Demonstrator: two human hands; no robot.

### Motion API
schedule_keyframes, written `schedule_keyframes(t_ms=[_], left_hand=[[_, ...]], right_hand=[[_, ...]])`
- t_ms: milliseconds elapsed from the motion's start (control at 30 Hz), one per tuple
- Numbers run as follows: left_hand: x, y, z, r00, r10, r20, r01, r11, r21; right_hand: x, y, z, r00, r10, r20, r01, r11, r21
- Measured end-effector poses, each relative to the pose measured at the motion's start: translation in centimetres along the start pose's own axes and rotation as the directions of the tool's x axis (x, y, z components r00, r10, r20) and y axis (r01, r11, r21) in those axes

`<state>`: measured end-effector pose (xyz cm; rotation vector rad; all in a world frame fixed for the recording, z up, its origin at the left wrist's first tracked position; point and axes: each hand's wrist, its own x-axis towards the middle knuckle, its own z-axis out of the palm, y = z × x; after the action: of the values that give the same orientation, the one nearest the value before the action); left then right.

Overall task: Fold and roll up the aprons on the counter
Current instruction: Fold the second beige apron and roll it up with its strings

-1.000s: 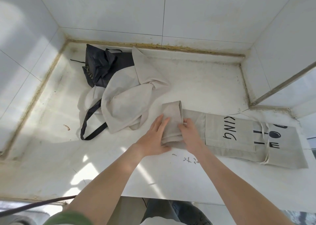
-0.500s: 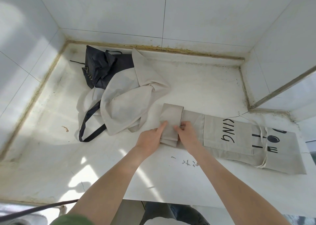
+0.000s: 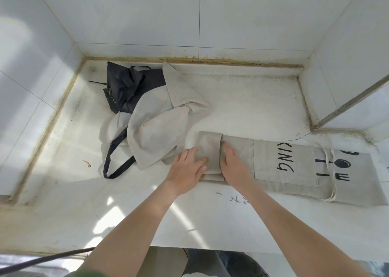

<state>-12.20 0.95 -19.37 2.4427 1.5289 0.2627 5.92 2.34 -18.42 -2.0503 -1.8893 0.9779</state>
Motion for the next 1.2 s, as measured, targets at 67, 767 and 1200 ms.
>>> schedule_keyframes(t_ms=[67,767,1200], left_hand=[[0.4,0.0,-0.1,0.994,0.064,0.090,-0.060,0.997,-0.051],[3.3,0.1,-2.3,0.631,-0.418,0.654,0.647,-0.182,-0.741],[4.8,3.3,-1.1,0.978,-0.178,0.111,0.200,0.638,-0.744]], right_hand=[[-0.4,-0.2,-0.1,0.994,0.000,-0.108,0.005,0.999,0.048],[0.7,-0.6,0.3,0.999,0.027,0.041,-0.023,0.994,-0.111],[-0.4,-1.7,-2.6,0.943,0.181,0.278,-0.330,0.421,0.845]])
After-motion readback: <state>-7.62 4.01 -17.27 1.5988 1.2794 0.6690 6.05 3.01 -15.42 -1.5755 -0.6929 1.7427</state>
